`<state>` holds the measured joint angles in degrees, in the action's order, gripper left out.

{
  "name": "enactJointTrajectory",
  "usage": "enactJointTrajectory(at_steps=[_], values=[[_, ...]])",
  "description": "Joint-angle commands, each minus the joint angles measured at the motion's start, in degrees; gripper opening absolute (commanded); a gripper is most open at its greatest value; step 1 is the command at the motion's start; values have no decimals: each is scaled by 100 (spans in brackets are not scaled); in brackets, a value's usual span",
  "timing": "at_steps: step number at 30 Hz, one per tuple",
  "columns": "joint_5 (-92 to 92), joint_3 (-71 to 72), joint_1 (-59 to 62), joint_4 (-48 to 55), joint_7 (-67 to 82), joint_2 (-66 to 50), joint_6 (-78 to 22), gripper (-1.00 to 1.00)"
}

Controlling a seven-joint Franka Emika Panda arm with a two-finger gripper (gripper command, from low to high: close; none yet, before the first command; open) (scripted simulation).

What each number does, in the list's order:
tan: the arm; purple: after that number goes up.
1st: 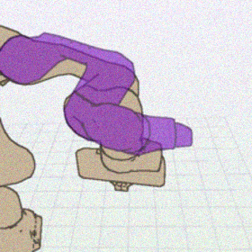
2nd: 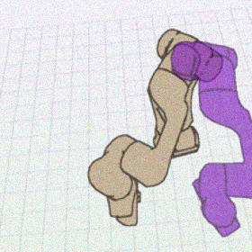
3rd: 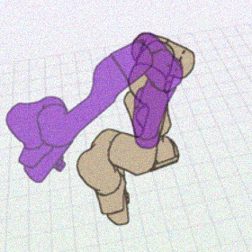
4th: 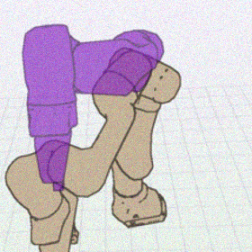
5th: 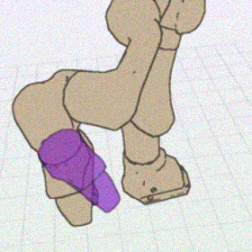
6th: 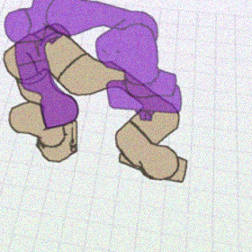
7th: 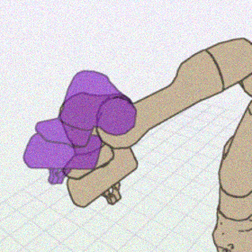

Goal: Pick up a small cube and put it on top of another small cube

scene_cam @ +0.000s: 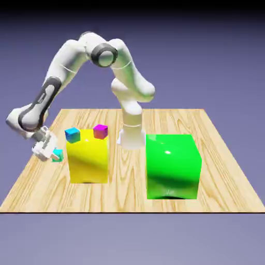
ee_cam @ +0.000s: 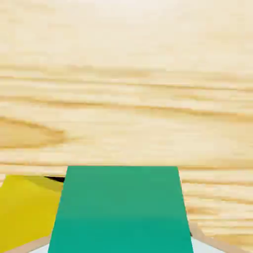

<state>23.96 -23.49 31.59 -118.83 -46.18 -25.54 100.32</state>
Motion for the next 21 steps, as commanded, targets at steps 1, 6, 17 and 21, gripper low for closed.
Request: enactJointTrajectory(at_steps=[1, 6, 17, 21], values=[[-264, 128, -49, 100, -103, -37, 91, -100], [-1510, 764, -297, 599, -606, -224, 548, -100], [-3537, 1650, -1548, 330, 123, 1480, -546, -100], [-4051, 1845, -2033, 48, 614, 2311, -1187, -100]])
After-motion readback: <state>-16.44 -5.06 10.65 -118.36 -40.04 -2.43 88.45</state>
